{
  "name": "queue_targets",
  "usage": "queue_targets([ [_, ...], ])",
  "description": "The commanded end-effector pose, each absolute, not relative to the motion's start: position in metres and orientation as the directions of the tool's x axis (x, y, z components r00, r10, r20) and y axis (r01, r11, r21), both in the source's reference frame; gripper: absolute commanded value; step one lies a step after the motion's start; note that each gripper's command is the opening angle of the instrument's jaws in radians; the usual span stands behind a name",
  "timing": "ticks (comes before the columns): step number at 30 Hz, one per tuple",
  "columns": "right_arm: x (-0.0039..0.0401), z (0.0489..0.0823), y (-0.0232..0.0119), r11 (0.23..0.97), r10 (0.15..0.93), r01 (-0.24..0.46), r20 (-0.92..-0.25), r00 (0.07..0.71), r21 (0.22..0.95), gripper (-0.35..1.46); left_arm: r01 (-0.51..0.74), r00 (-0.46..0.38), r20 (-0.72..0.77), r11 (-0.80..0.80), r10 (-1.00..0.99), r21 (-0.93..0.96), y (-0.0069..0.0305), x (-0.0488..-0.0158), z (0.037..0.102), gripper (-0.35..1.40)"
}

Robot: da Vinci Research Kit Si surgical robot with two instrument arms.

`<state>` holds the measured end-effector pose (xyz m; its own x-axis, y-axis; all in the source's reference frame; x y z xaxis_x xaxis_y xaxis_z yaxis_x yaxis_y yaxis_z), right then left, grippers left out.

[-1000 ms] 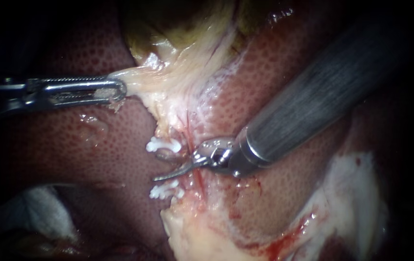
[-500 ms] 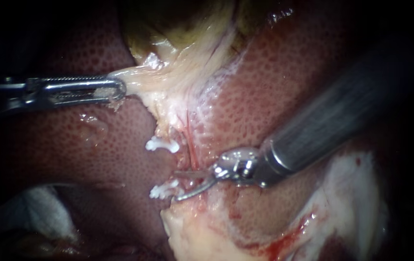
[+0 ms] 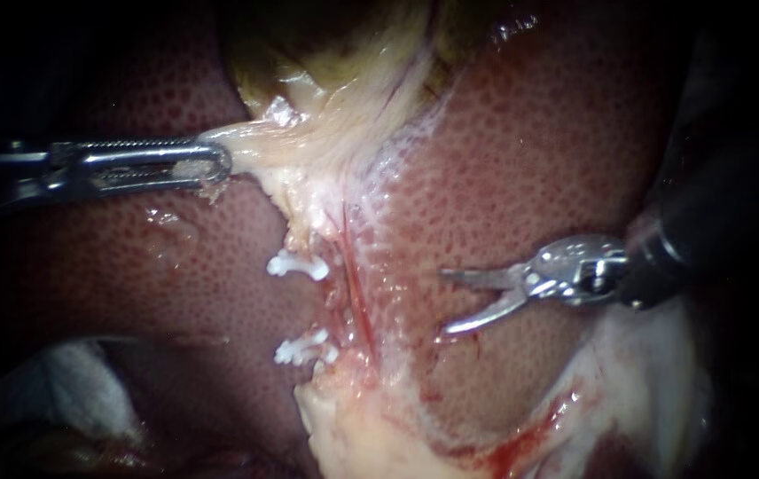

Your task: Go back from the cut left tube

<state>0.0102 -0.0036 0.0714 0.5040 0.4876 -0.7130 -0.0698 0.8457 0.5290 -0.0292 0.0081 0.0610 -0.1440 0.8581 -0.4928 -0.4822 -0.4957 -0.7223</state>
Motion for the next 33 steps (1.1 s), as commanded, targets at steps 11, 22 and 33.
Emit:
queue_targets([
  [11,0.0096,0.0701,-0.0033,0.865,0.461,-0.067,-0.737,0.494,0.496,1.43,-0.490,-0.146,-0.501,-0.503,0.853,-0.712,0.0068,-0.0311,0.0633,-0.35],
  [22,0.0096,0.0701,-0.0033,0.886,0.419,-0.043,-0.759,0.498,0.461,1.43,-0.473,-0.199,-0.492,-0.523,0.848,-0.709,0.0054,-0.0370,0.0691,-0.35],
  [33,0.0097,0.0700,-0.0033,0.907,0.372,-0.015,-0.782,0.501,0.422,1.43,-0.465,-0.213,-0.491,-0.529,0.845,-0.709,0.0049,-0.0395,0.0704,-0.35],
])
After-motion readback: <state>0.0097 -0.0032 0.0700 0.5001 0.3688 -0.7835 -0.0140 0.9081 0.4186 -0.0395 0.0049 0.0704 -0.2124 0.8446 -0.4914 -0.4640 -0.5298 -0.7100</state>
